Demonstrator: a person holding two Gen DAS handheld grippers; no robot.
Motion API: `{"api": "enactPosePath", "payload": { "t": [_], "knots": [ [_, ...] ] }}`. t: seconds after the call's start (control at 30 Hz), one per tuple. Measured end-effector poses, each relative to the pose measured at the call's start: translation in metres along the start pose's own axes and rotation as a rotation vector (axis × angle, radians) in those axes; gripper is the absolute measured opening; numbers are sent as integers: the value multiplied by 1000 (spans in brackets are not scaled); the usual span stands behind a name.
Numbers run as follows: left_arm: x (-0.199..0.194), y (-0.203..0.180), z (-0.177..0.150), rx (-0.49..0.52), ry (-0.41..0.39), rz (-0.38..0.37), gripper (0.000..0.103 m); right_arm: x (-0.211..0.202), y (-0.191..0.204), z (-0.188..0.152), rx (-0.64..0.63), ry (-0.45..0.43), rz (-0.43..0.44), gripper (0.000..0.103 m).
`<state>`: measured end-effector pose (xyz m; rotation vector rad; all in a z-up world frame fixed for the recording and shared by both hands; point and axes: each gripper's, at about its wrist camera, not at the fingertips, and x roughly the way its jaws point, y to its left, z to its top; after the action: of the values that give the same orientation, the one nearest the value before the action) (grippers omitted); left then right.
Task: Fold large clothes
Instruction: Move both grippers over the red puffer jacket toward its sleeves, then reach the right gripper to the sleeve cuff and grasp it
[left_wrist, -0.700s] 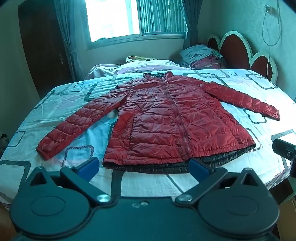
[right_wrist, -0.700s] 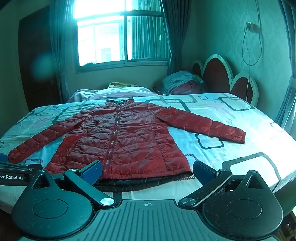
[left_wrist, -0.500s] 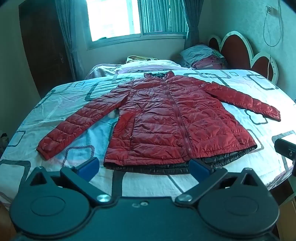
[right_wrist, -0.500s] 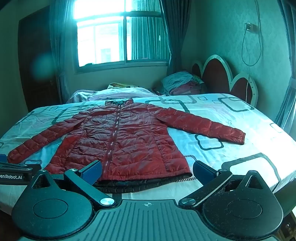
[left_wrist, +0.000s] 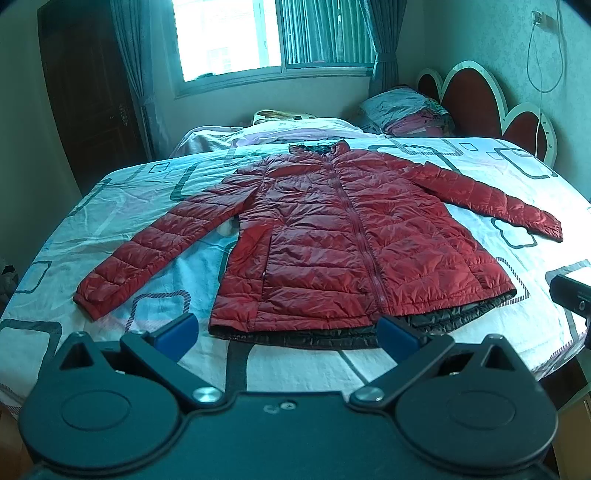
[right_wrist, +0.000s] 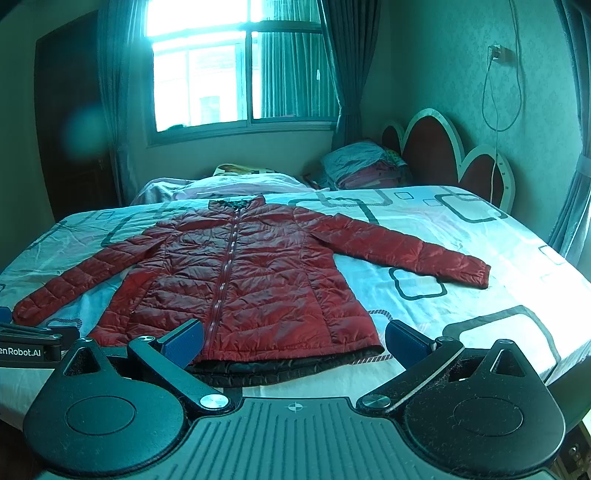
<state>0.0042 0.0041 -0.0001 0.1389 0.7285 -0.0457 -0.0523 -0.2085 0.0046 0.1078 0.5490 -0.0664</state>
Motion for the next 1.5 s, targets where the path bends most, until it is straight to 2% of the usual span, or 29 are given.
{"api": "enactPosePath", "payload": {
  "t": [0.27,0.43,0.6,0.87,1.23,1.5],
  "knots": [
    [12,6,1,-5,9,9,103,3,-1,1,4,-4,-3,103],
    [18,7,3,7,66,23,103,10,-1,4,1,-1,-9,103],
    [23,9,6,2,42,30,103,18,-3,6,4,2,-14,103],
    [41,12,15,-52,38,-6,103,38,-8,11,6,1,-25,103],
    [90,2,47,-30,26,61,103,96,-34,30,18,27,-29,103],
    [137,-9,78,-81,48,70,102,148,-69,53,38,41,-49,103]
  ]
}}
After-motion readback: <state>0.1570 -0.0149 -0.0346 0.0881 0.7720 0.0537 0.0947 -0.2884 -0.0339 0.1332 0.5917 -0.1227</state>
